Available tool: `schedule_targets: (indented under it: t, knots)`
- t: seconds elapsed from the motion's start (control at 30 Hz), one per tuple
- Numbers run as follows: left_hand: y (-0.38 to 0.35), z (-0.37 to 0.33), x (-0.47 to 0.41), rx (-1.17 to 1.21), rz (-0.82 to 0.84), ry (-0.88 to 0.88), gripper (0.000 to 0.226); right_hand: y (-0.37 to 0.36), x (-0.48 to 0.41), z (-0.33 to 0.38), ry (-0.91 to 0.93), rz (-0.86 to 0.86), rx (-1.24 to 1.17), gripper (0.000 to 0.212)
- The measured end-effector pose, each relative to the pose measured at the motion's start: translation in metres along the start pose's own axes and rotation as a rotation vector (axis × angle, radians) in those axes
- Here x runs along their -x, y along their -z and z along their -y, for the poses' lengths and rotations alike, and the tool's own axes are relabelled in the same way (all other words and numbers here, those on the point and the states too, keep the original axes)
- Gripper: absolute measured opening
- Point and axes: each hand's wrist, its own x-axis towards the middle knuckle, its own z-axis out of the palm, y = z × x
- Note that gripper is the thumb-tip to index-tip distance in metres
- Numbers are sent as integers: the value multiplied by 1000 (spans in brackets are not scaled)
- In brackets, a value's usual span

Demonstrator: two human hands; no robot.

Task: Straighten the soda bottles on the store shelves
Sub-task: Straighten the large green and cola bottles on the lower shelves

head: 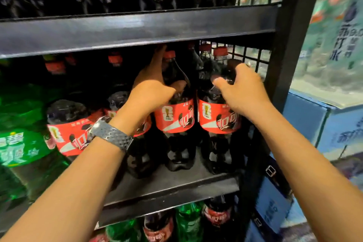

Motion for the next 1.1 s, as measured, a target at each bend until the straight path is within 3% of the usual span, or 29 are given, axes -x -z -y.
schedule_targets:
  t: [0.2,0.4,1.1]
  knots:
    - [2,5,0,173,136,-12,100,-4,0,-6,23,19,-67,29]
    - [-6,-8,7,119,79,8,118,-4,1,-12,32,43,-206,30]
    - [13,-1,10,51,161,-59,101,-22,-2,-22,45,31,-127,24]
